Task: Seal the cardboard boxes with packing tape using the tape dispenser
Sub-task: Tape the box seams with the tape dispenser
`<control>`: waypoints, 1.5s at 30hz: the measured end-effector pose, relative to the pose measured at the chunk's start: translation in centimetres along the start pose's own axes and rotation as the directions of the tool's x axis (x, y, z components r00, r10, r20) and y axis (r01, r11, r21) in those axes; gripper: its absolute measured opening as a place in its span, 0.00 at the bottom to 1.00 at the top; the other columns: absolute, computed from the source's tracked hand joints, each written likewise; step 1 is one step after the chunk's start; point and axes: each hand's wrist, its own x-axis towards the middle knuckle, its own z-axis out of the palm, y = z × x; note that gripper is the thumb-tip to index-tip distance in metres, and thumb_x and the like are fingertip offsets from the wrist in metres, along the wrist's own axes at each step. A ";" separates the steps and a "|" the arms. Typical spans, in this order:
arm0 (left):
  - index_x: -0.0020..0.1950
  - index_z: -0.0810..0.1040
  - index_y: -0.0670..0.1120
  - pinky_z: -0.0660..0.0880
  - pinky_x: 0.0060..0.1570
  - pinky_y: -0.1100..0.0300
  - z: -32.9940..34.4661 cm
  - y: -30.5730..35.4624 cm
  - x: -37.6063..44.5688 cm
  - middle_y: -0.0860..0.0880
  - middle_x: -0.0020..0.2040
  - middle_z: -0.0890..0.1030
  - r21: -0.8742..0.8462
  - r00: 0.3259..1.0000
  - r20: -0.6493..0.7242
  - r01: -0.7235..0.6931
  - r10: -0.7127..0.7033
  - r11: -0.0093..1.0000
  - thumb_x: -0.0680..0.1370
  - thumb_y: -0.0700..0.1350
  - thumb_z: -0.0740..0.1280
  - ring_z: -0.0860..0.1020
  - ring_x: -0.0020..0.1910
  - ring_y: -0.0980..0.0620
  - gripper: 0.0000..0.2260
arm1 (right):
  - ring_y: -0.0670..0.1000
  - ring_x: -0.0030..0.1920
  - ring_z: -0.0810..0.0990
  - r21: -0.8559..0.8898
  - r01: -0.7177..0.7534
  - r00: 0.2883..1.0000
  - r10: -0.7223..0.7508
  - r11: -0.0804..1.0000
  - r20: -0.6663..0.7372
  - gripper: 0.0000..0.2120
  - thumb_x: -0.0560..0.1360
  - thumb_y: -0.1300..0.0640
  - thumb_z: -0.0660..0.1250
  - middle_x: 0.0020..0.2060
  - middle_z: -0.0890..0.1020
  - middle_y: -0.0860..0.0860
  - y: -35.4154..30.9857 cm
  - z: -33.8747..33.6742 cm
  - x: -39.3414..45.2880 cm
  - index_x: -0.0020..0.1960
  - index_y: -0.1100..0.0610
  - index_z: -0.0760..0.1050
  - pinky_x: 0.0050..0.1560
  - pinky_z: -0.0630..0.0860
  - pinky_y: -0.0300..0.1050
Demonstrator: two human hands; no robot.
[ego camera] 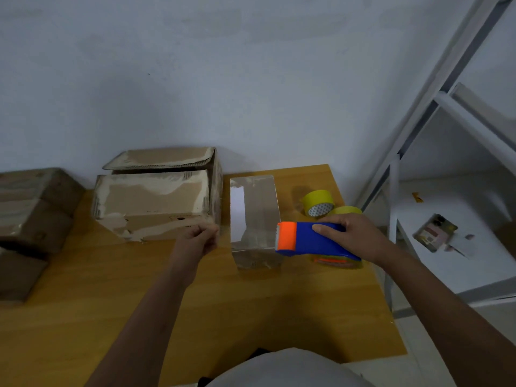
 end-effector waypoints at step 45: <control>0.44 0.78 0.43 0.75 0.47 0.58 1.2 -4.8 -1.9 0.50 0.39 0.77 -0.035 0.959 -0.281 0.028 -0.037 0.999 0.79 0.46 0.69 0.75 0.40 0.53 0.08 | 0.38 0.36 0.79 -0.016 -0.009 0.999 0.010 1.000 0.042 0.29 0.65 0.30 0.62 0.37 0.81 0.40 4.7 -0.5 0.6 0.54 0.48 0.82 0.34 0.70 0.32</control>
